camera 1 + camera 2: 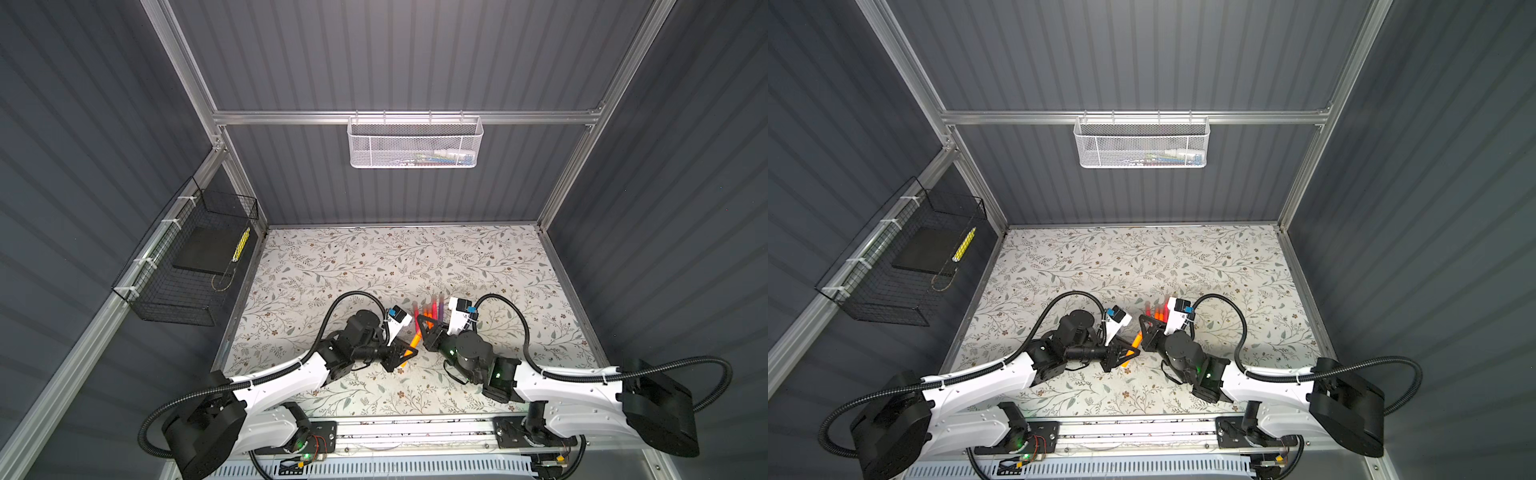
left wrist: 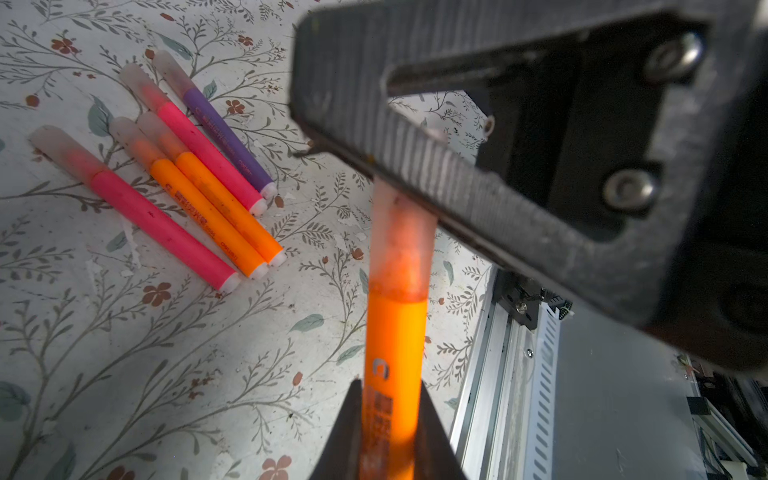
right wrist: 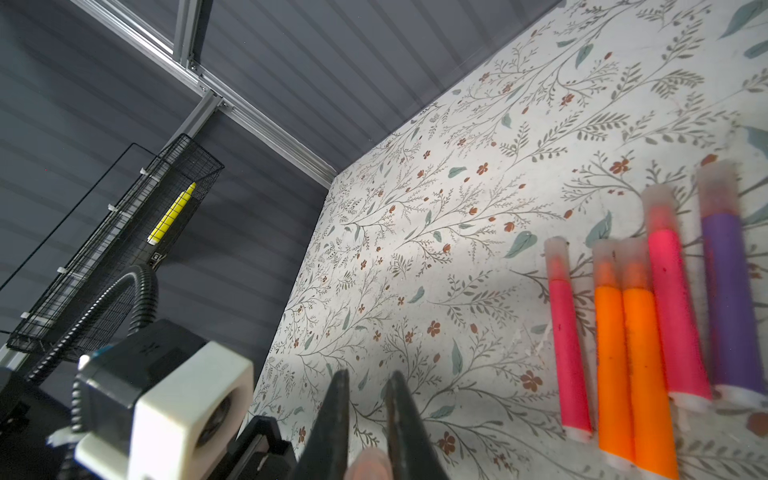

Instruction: Insert the pens into the pen caps

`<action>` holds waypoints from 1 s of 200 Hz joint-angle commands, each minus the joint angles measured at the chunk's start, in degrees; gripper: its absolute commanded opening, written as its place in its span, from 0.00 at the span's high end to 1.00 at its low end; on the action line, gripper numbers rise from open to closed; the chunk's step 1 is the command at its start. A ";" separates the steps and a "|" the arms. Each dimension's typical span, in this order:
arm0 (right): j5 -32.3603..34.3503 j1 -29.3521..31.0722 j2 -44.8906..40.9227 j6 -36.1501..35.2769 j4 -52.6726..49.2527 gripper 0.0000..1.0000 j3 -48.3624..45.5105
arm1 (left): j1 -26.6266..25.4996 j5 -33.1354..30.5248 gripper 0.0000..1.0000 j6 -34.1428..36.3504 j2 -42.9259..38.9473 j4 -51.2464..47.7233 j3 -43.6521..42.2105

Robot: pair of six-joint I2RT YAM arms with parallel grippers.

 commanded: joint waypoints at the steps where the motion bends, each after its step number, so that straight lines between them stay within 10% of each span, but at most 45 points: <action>1: -15.53 6.30 -2.55 -6.15 0.63 1.00 -3.81 | 4.70 -13.35 1.00 -5.60 -0.02 12.46 3.88; 59: -13.55 6.13 -9.29 -15.87 -3.22 1.00 -5.62 | 7.58 -9.26 1.00 -6.70 2.10 15.83 3.14; 80: -3.45 5.42 -13.20 -12.43 -18.21 0.50 -0.71 | 7.56 -15.38 1.00 -6.09 1.20 12.83 3.12; 143: 20.78 -8.54 -32.19 3.59 -65.99 0.10 10.33 | 7.48 -28.31 1.00 -14.22 13.12 0.40 9.69; 200: 18.07 -13.76 -28.16 -16.16 -61.64 0.01 16.53 | 7.47 -30.62 1.00 -20.81 24.07 -9.18 15.73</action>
